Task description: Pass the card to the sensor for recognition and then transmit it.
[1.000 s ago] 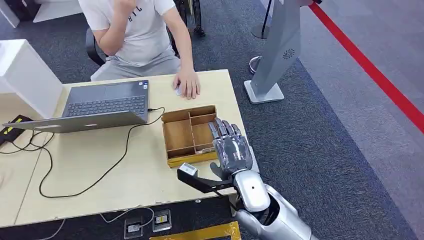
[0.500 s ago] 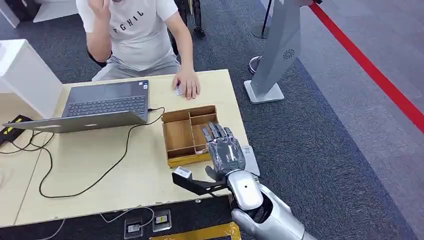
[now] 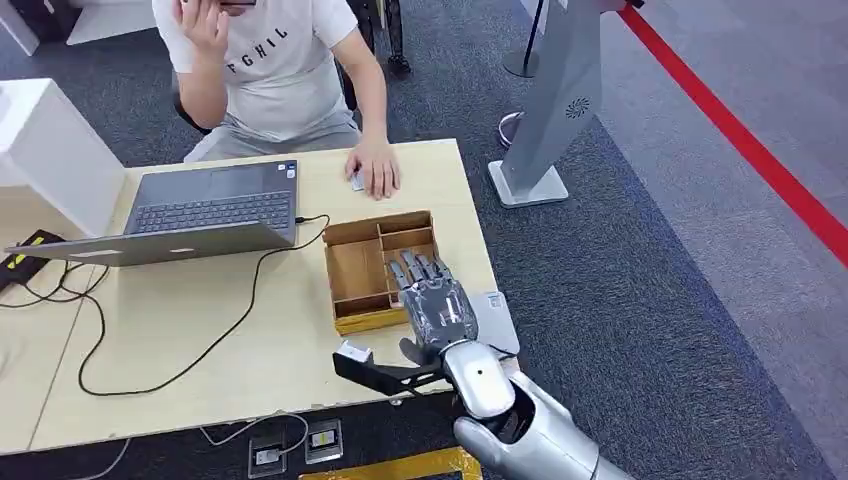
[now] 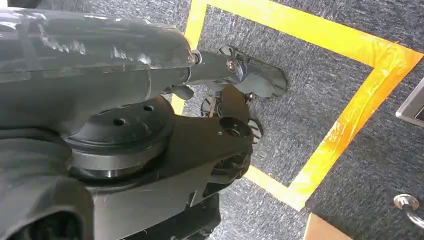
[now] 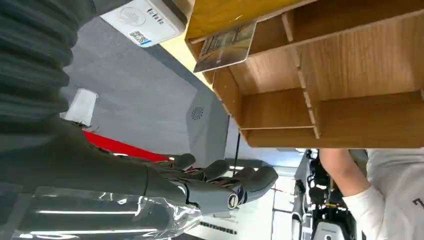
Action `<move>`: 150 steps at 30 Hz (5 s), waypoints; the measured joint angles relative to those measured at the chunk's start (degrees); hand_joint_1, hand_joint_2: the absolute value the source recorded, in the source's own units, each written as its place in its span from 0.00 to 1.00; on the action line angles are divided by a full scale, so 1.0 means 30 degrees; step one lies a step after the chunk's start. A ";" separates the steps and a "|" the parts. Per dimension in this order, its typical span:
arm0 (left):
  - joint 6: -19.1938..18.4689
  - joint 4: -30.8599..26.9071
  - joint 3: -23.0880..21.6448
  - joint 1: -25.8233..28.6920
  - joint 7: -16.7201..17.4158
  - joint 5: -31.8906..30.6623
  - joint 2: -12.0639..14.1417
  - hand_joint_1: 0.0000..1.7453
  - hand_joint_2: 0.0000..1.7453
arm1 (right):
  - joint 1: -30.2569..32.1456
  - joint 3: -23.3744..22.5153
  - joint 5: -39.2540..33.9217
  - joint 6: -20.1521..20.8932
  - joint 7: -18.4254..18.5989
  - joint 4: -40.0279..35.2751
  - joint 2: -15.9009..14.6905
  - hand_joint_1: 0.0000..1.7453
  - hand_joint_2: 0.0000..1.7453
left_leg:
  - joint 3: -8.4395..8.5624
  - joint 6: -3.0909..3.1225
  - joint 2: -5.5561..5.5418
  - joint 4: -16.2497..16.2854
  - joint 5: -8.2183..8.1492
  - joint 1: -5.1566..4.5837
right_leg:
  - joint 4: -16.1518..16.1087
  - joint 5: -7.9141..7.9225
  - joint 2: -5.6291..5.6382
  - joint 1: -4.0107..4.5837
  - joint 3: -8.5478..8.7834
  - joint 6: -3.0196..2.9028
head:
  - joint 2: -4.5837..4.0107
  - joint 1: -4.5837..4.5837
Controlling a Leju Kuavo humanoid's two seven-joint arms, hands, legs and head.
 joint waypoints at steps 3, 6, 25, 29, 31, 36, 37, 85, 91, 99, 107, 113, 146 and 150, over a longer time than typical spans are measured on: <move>0.0000 0.0000 0.0000 0.0000 0.0000 0.0000 0.0000 0.00 0.00 | -0.0108 0.0248 -0.0393 0.0000 -0.0015 0.0284 0.0088 0.00 1.00 | 0.0000 0.0000 0.0000 0.0000 0.0000 0.0001 | 0.0001 0.0000 0.0000 0.0001 0.0000 0.0000 | 0.0000 0.0000; 0.0000 0.0000 0.0000 0.0001 0.0000 0.0000 0.0000 0.00 0.00 | -0.0174 0.0429 -0.0517 0.0000 -0.0014 0.0524 0.0146 0.00 1.00 | 0.0000 0.0000 0.0000 0.0000 0.0000 0.0000 | 0.0001 0.0000 0.0000 0.0000 0.0000 0.0000 | 0.0000 0.0007; -0.0029 0.0000 0.0000 0.0002 0.0160 -0.0117 0.0007 0.00 0.00 | -0.0750 0.0728 -0.2105 -0.0306 -0.0379 0.2484 0.0466 0.00 1.00 | 0.0000 0.0000 0.0000 0.0000 0.0000 0.0000 | 0.0002 0.0000 0.0001 0.0000 -0.0002 0.0000 | 0.0000 0.0000; -0.0029 0.0000 0.0000 0.0003 0.0168 -0.0117 0.0007 0.00 0.00 | -0.0850 0.0728 -0.2112 -0.0321 -0.0386 0.2789 0.0524 0.00 1.00 | -0.0001 0.0000 0.0000 0.0000 0.0000 0.0000 | 0.0002 0.0000 0.0001 -0.0001 -0.0003 0.0000 | 0.0000 0.0007; -0.0051 0.0000 0.0000 0.0004 0.0197 -0.0131 0.0007 0.00 0.00 | -0.0926 0.0736 -0.2228 -0.0190 -0.0379 0.2993 0.0612 0.00 1.00 | -0.0001 0.0000 0.0000 0.0000 0.0000 0.0000 | 0.0002 0.0000 0.0001 -0.0001 -0.0005 0.0000 | 0.0000 0.0007; -0.0029 0.0000 0.0000 0.0003 0.0219 -0.0160 0.0007 0.00 0.00 | -0.1555 0.0736 -0.2375 -0.0189 -0.0444 0.3920 0.0809 0.00 1.00 | 0.0000 0.0000 0.0000 0.0000 0.0001 0.0000 | 0.0002 0.0001 0.0001 0.0000 -0.0003 0.0000 | 0.0007 0.0000; -0.0029 0.0000 0.0000 0.0003 0.0219 -0.0190 0.0007 0.00 0.00 | -0.1641 0.0736 -0.2397 -0.0197 -0.0444 0.4088 0.0853 0.00 1.00 | 0.0000 0.0000 -0.0001 0.0001 0.0001 0.0000 | 0.0002 0.0001 0.0000 0.0000 -0.0004 0.0000 | 0.0000 0.0007; -0.0087 0.0007 -0.0168 0.0004 0.0554 -0.0619 0.0051 0.00 0.00 | -0.3805 0.0736 -0.2855 0.0219 0.0299 0.6564 0.0393 1.00 1.00 | -0.0013 0.0000 0.0002 0.0003 0.0001 -0.0001 | 0.0003 0.0001 0.0004 -0.0001 -0.0024 0.0000 | 0.0000 0.0007; -0.0102 0.0007 -0.0168 0.0004 0.0554 -0.0663 0.0058 0.00 0.00 | -0.3819 0.0736 -0.2804 0.0211 0.0299 0.6564 0.0364 1.00 1.00 | -0.0013 0.0000 0.0002 0.0003 0.0001 -0.0001 | 0.0003 0.0001 0.0004 -0.0001 -0.0024 0.0000 | 0.0000 0.0001; -0.0095 0.0007 -0.0168 0.0004 0.0554 -0.0721 0.0058 0.00 0.00 | -0.3820 0.0736 -0.2899 0.0262 0.0240 0.6564 0.0291 1.00 1.00 | -0.0013 0.0000 0.0002 0.0003 0.0001 -0.0001 | 0.0003 0.0001 0.0003 -0.0001 -0.0023 0.0000 | 0.0000 0.0000; -0.0095 0.0007 -0.0168 0.0003 0.0554 -0.0751 0.0066 0.00 0.00 | -0.3857 0.0743 -0.3067 0.0255 0.0066 0.6601 0.0291 1.00 1.00 | -0.0015 0.0000 0.0002 0.0002 0.0001 0.0000 | 0.0003 0.0001 0.0003 0.0000 -0.0024 0.0000 | 0.0000 0.0000; -0.0109 0.0007 -0.0168 0.0003 0.0554 -0.0787 0.0109 0.00 0.00 | -0.3858 0.0743 -0.3096 0.0233 0.0007 0.6622 0.0291 1.00 1.00 | -0.0015 0.0000 0.0002 0.0002 0.0001 0.0000 | 0.0003 0.0001 0.0003 -0.0001 -0.0024 0.0000 | 0.0000 0.0007; -0.0393 0.0007 -0.0321 0.0006 0.0517 -0.0969 0.0160 0.00 0.00 | -0.7345 0.0976 0.0285 0.0721 0.2011 0.1325 -0.0539 1.00 1.00 | -0.0011 -0.0004 0.0023 0.0006 0.0005 -0.0001 | 0.0014 0.0005 0.0010 -0.0001 -0.0032 -0.0002 | 0.0000 0.0000; -0.0364 0.0014 -0.0350 0.0006 0.0517 -0.0939 0.0168 0.00 0.00 | -0.7555 0.1151 0.0212 0.0474 0.1829 0.1282 -0.0539 1.00 1.00 | -0.0014 -0.0004 0.0020 0.0005 0.0005 -0.0001 | 0.0015 0.0006 0.0008 -0.0001 -0.0029 -0.0002 | 0.0000 0.0000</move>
